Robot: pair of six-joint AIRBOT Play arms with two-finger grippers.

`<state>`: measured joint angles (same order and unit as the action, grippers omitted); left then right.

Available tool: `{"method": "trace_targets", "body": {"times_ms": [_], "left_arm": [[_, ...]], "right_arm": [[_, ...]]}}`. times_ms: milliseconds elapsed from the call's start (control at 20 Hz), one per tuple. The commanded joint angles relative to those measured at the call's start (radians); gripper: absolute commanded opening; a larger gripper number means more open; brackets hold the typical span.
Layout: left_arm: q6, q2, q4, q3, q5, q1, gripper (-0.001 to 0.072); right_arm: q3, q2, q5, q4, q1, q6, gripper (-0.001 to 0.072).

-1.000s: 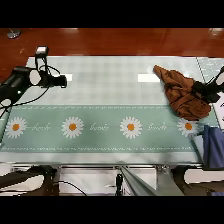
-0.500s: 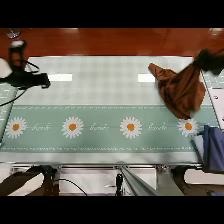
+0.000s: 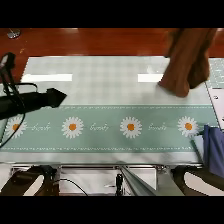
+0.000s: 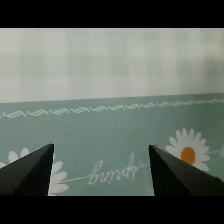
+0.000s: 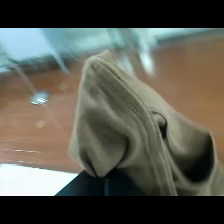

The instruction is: Fold the shirts.

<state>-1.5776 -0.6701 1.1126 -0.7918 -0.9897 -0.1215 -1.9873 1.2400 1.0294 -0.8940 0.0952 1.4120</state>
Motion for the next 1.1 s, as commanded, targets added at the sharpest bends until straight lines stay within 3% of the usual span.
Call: {"method": "trace_targets", "body": {"times_ms": [0, 150, 250, 350, 450, 600, 700, 800, 850, 900, 950, 1050], "left_arm": [[0.026, 0.033, -0.081, 0.047, 0.014, -0.022, 0.0701], [0.070, 0.033, -0.041, 0.047, 0.013, -0.022, 0.0701], [0.074, 0.033, 0.005, 0.047, 0.014, -0.021, 0.0701], [0.043, 0.033, 0.095, 0.047, 0.014, -0.018, 0.0700], [-0.031, 0.033, 0.165, 0.047, 0.012, 0.018, 0.0701], [-0.032, 0.032, 0.127, 0.048, 0.001, 0.053, 0.0701], [-0.032, 0.028, 0.102, 0.048, 0.002, 0.050, 0.0700], [-0.032, 0.026, 0.103, 0.048, 0.003, 0.051, 0.0700], [-0.032, 0.024, 0.103, 0.048, 0.003, 0.051, 0.0700], [-0.032, 0.021, 0.103, 0.048, 0.002, 0.051, 0.0701], [-0.031, 0.019, 0.103, 0.048, 0.003, 0.051, 0.0701], [-0.031, 0.012, 0.103, 0.048, -0.011, 0.050, 0.0701]], "right_arm": [[-0.078, -0.053, 0.058, -0.064, -0.137, -0.030, 0.0025], [-0.067, -0.089, 0.195, -0.192, -0.261, -0.033, 0.0025], [0.031, -0.125, 0.190, -0.266, -0.365, -0.087, 0.0025], [0.203, -0.129, 0.188, -0.312, -0.455, -0.045, 0.0025], [0.456, -0.129, 0.096, -0.309, -0.555, 0.004, 0.0025], [0.811, -0.088, -0.183, -0.198, -0.703, 0.116, 0.0025], [0.915, 0.010, -0.317, -0.046, -0.784, 0.126, 0.0026], [0.916, 0.116, -0.356, 0.060, -0.832, 0.120, 0.0030], [0.916, 0.153, -0.369, 0.125, -0.844, 0.100, 0.0204], [0.914, 0.179, -0.351, 0.222, -0.846, 0.042, 0.0599], [0.900, 0.188, -0.305, 0.280, -0.829, -0.042, 0.0620], [0.835, 0.174, -0.203, 0.249, -0.728, -0.056, 0.0617]]}}
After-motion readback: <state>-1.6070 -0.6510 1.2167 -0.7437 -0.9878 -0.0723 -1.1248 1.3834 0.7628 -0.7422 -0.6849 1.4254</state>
